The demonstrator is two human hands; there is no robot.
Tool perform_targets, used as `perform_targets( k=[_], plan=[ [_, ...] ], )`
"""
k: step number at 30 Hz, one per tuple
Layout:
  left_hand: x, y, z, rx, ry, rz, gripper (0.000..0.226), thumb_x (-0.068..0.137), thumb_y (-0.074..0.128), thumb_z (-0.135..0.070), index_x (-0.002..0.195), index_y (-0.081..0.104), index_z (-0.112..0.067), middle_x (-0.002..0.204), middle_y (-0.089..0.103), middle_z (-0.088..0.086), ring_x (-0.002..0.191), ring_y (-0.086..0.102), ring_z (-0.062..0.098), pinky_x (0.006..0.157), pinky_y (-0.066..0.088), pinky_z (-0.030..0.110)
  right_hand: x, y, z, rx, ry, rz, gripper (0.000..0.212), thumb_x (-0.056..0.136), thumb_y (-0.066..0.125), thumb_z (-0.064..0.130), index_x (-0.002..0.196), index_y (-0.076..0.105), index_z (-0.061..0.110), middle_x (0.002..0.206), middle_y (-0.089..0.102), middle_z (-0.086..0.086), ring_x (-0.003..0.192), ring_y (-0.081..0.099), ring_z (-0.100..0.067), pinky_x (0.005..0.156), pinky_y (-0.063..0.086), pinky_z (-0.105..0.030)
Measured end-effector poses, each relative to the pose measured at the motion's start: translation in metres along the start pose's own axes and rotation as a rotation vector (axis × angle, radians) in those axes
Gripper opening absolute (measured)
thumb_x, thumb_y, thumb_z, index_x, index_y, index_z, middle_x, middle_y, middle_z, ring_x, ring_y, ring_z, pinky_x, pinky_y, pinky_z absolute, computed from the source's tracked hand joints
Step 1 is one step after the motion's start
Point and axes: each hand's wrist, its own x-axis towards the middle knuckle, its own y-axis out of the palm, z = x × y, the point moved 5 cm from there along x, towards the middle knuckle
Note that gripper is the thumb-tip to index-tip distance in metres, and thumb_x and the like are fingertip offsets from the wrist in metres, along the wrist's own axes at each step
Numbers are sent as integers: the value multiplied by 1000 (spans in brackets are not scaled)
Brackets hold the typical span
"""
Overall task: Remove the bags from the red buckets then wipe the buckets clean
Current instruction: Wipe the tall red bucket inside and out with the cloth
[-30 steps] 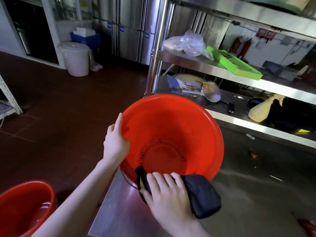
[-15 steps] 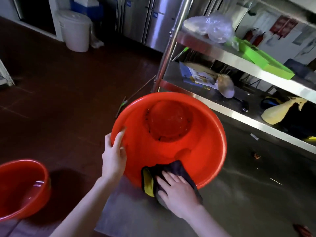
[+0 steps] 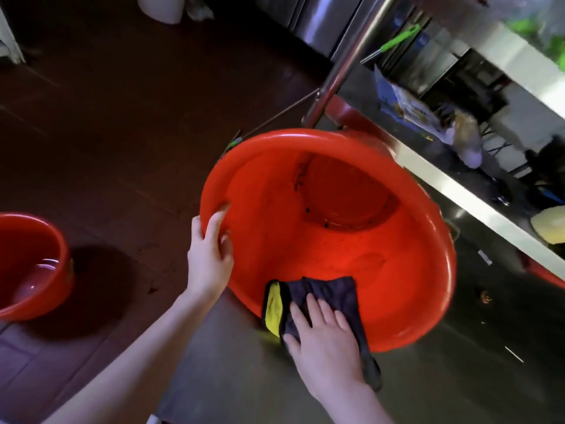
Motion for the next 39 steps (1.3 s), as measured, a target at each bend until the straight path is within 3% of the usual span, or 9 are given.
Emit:
perform_targets(
  k=[3,8,13,16,19,26,31,36,39],
  plan=[
    [1,7,6,-2,-14,-47,58,93,50,-5,135,40,-44,118,37,-11,94,46,-4,77,35,4,2,0,-1,-65,7,-112,57,67,78,55,113,73,22,117,70,-12,105,67,-28,85,55,-39],
    [-4,18,17,54,-26,-81,60,94,50,-12,140,34,-47,125,40,-5,87,48,7,78,42,25,16,12,-3,-108,1,-178,50,68,79,50,109,75,22,110,72,-12,94,69,-30,78,55,-38],
    [-32,50,26,-20,-95,-11,66,97,51,-16,144,22,-51,135,39,-7,102,49,9,84,38,26,32,16,3,24,-22,-236,55,78,68,55,126,65,28,134,60,-8,114,62,-28,90,51,-42],
    [-46,64,30,-24,-132,-28,68,96,52,-16,144,21,-53,146,37,-7,114,51,18,85,39,28,50,36,3,129,-22,-57,62,97,31,58,152,25,30,163,10,-2,147,17,-25,116,16,-46],
    [-44,65,29,-49,-76,-31,69,95,54,-15,144,23,-52,149,35,-10,122,45,11,89,38,26,71,47,2,161,49,15,64,99,19,58,155,7,29,163,-8,-1,150,-3,-22,119,1,-45],
    [-38,66,39,-45,-83,56,70,90,64,-18,141,27,-50,143,47,-10,129,45,13,99,32,16,152,43,-10,227,303,-80,64,99,18,58,154,9,28,163,3,-4,149,4,-26,119,7,-50],
    [-38,66,40,-91,-60,97,71,89,67,-14,142,31,-45,137,45,-17,126,43,3,99,21,-3,240,30,-58,344,447,6,62,100,17,55,155,10,28,163,6,-2,149,7,-27,119,7,-48],
    [-39,67,40,-94,-49,73,73,90,63,-22,147,26,-50,134,43,-24,117,37,-13,93,21,-6,266,21,-67,353,415,-30,59,101,17,52,155,12,28,163,9,3,148,10,-25,118,10,-48],
    [-41,68,40,-59,-75,73,72,92,60,-23,148,23,-49,131,50,-12,119,44,1,93,22,-3,225,24,-39,257,266,-115,59,101,25,49,154,17,25,162,13,2,147,16,-22,118,17,-44]
  ],
)
